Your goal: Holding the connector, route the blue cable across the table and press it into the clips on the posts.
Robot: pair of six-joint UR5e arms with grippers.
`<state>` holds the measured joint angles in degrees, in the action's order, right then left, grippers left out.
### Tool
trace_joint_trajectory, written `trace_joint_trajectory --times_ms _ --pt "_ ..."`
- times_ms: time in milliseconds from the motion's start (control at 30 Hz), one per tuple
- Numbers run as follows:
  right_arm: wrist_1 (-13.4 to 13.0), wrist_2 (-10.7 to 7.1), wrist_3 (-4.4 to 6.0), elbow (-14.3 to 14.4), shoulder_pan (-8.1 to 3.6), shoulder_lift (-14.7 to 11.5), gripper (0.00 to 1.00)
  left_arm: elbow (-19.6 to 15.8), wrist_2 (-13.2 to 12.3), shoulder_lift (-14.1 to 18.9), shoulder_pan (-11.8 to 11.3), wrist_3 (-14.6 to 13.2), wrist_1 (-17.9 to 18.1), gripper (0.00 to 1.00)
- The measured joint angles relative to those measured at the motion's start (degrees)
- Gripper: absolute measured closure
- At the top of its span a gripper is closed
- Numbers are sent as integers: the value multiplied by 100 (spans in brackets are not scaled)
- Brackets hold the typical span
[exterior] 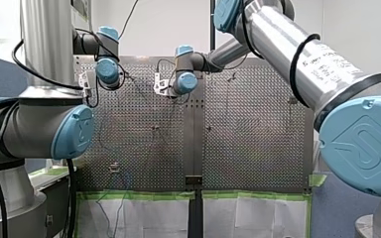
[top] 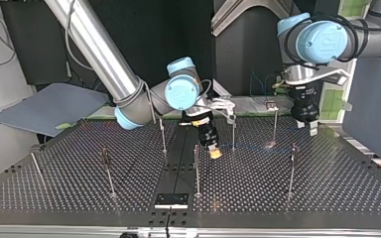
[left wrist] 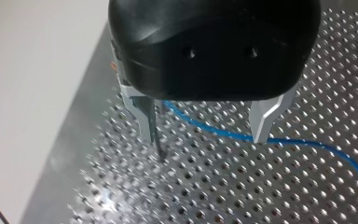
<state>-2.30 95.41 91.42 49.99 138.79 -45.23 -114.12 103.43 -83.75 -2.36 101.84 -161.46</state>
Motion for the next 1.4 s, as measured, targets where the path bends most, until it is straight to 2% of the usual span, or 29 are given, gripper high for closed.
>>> trace_joint_trajectory --times_ms 300,467,567,733,1167,1400 --pt "4 -37 1 7 -52 0 100 -45 -278 319 165 -75 -130 0" --pt "2 -53 3 7 -74 0 100 -46 -531 341 316 -319 -225 0" --pt "1 -67 21 15 -87 3 100 -31 -584 275 440 -481 -156 0" --pt "1 -81 41 23 -109 6 100 102 -458 93 654 -709 37 0" --pt "22 -92 44 25 -218 7 100 695 138 -509 1261 -1316 633 0" --pt "23 -96 32 25 -264 6 100 892 459 -831 1569 -1639 772 0"
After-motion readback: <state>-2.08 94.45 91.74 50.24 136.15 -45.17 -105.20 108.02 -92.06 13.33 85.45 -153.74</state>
